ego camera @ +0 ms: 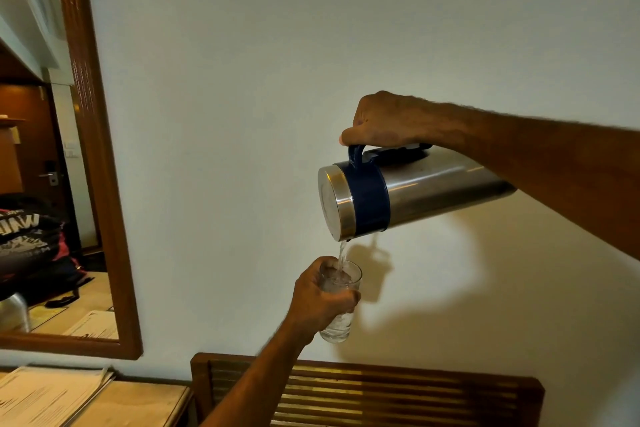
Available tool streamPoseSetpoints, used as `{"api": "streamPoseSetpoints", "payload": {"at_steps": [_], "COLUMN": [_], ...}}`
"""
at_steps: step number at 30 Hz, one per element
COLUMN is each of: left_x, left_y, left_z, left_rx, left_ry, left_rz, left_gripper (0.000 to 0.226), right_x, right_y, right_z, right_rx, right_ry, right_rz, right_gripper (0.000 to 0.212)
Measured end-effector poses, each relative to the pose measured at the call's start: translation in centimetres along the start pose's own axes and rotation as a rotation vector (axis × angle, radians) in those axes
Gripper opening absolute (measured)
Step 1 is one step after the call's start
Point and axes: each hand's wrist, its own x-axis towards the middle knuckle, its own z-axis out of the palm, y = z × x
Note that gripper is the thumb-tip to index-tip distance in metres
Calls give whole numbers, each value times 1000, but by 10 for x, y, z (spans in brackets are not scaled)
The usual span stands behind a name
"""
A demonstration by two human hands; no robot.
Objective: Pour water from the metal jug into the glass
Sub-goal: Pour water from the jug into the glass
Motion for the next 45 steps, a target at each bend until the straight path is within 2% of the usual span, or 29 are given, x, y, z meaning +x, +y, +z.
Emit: {"api": "streamPoseSetpoints", "payload": {"at_steps": [17, 24, 27, 29, 33, 35, 41, 45], "left_x": [4, 7, 10, 12, 13, 10, -6, -28], "left_y": [-2, 5, 13, 16, 17, 18, -3, -43], "left_z": [-1, -8, -14, -18, -25, -25, -15, 0], "left_rx": [-48, -148, -180, -206, -295, -300, -258, -170], "left_ry": [-24, 5, 2, -6, -5, -14, -24, -28], "left_rz": [-1, 10, 30, 31, 11, 17, -10, -87], "left_gripper": [57, 51, 55, 56, 46, 46, 51, 57], "right_x": [-7, -16, -27, -39, -72, -90, -151, -201], "right_y": [6, 24, 35, 44, 65, 75, 89, 91], "right_z": [9, 21, 31, 39, 64, 83, 168, 233], "right_rx": [45, 184, 275, 367, 770, 893, 1232, 1406], "right_ry": [26, 69, 117, 161, 225, 260, 378, 354], "right_rz": [37, 86, 133, 189, 323, 395, 638, 769], "right_gripper": [44, 47, 44, 44, 43, 42, 50, 43]}}
